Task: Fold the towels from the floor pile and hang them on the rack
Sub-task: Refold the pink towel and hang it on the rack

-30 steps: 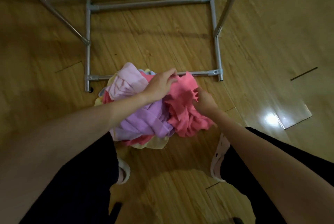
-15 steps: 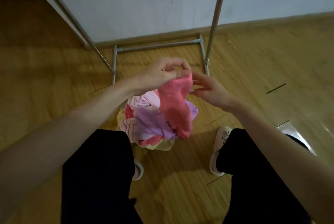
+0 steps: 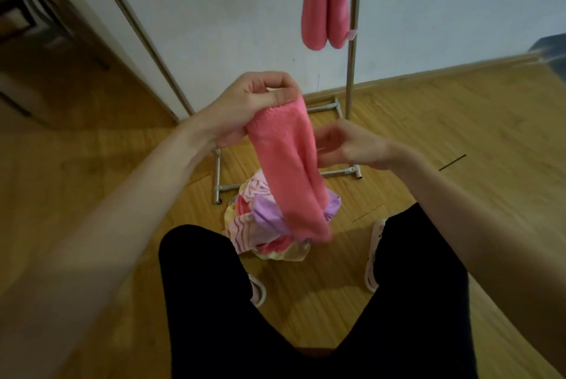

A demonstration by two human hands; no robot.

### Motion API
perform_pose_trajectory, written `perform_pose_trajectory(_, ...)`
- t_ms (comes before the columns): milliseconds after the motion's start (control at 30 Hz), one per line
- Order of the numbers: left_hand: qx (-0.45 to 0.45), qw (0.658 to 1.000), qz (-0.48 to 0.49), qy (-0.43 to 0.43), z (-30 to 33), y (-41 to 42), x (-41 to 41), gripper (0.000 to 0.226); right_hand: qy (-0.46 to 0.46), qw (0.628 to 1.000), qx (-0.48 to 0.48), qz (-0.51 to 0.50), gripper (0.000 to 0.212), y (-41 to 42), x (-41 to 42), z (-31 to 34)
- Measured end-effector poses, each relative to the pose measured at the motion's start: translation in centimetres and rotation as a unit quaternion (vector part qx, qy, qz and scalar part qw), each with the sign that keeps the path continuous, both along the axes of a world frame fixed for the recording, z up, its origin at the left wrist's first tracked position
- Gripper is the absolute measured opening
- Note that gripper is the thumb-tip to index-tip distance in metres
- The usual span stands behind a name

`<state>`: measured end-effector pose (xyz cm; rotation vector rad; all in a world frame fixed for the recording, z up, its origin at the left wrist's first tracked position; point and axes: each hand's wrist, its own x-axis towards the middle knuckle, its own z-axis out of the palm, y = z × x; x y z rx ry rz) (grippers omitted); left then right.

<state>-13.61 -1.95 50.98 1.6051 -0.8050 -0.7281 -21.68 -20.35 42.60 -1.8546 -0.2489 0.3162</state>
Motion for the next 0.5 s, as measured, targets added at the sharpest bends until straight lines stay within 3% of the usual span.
perform_pose_trajectory(133,-0.047,0.995,0.088,0.027,1.5,2.0,-1.4,0.016,-0.031,0.997,0.031,-0.057,0.015,0.2,-2.0,1.3)
perform_pose_trajectory(300,-0.112,0.979,0.156,0.068,2.1,3.3,-3.3,0.014,-0.074,0.992,-0.059,-0.089,0.004,0.3,-4.1,0.7)
perform_pose_trajectory(433,-0.153,0.962,0.194,0.119,2.0,3.3,-4.7,0.015,-0.074,0.987,-0.087,-0.109,0.01,0.8,-5.6,-1.8)
perform_pose_trajectory(500,-0.164,0.955,0.204,0.14,2.1,3.4,-4.9,0.016,-0.074,0.984,-0.078,-0.144,0.002,1.1,-6.3,-3.2)
